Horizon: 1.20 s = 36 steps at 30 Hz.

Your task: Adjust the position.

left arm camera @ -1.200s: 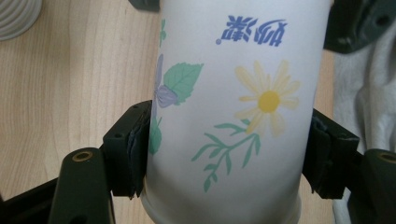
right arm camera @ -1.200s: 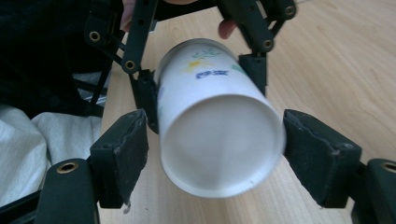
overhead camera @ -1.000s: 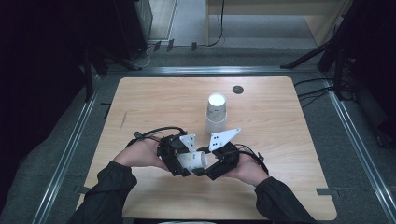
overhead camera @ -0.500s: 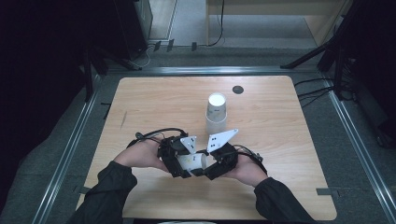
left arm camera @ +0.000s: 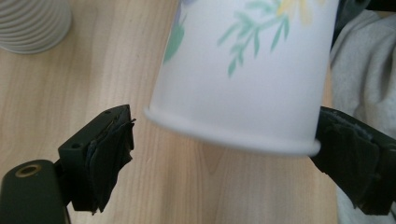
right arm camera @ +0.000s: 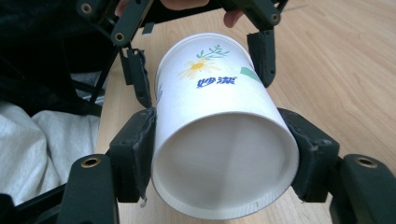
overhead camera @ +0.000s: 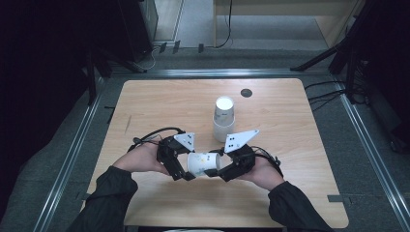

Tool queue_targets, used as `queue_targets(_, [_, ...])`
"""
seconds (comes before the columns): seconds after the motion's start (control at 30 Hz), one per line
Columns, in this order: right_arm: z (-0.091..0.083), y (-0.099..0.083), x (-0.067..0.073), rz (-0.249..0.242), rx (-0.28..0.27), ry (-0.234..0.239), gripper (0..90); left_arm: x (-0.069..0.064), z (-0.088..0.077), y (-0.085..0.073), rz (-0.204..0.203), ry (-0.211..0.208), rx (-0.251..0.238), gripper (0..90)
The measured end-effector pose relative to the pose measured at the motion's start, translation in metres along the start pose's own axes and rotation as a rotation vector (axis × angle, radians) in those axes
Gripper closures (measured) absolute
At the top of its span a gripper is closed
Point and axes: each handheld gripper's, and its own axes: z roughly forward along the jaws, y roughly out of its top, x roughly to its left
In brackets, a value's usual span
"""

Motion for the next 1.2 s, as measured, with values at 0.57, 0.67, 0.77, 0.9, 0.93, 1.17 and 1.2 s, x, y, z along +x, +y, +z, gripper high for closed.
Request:
queue_targets(0.57, [-0.027,-0.001,-0.009,0.046,-0.126,0.018,34.2,0.006,-0.007,-0.025,-0.112,-0.050,-0.233,12.7])
queue_targets(0.67, [-0.030,-0.001,-0.010,0.056,-0.157,0.029,34.2,0.003,-0.006,-0.023,-0.113,-0.059,-0.274,9.1])
queue_targets(0.77, [-0.030,-0.001,-0.010,0.052,-0.166,0.036,34.2,0.000,-0.004,-0.018,-0.108,-0.080,-0.315,9.1])
queue_targets(0.9, [-0.030,0.000,-0.009,0.052,-0.174,0.050,34.2,-0.001,-0.001,-0.016,-0.098,-0.067,-0.372,9.1])
queue_targets(0.93, [-0.029,0.000,-0.009,0.053,-0.176,0.054,34.2,0.000,-0.001,-0.016,-0.104,-0.079,-0.390,9.2])
queue_targets(1.17, [-0.024,-0.001,-0.009,0.050,-0.163,0.077,34.2,0.000,-0.001,-0.016,-0.100,-0.110,-0.438,9.7])
queue_targets(1.2, [-0.023,-0.001,-0.008,0.049,-0.162,0.080,34.2,-0.001,-0.001,-0.016,-0.098,-0.106,-0.445,9.7])
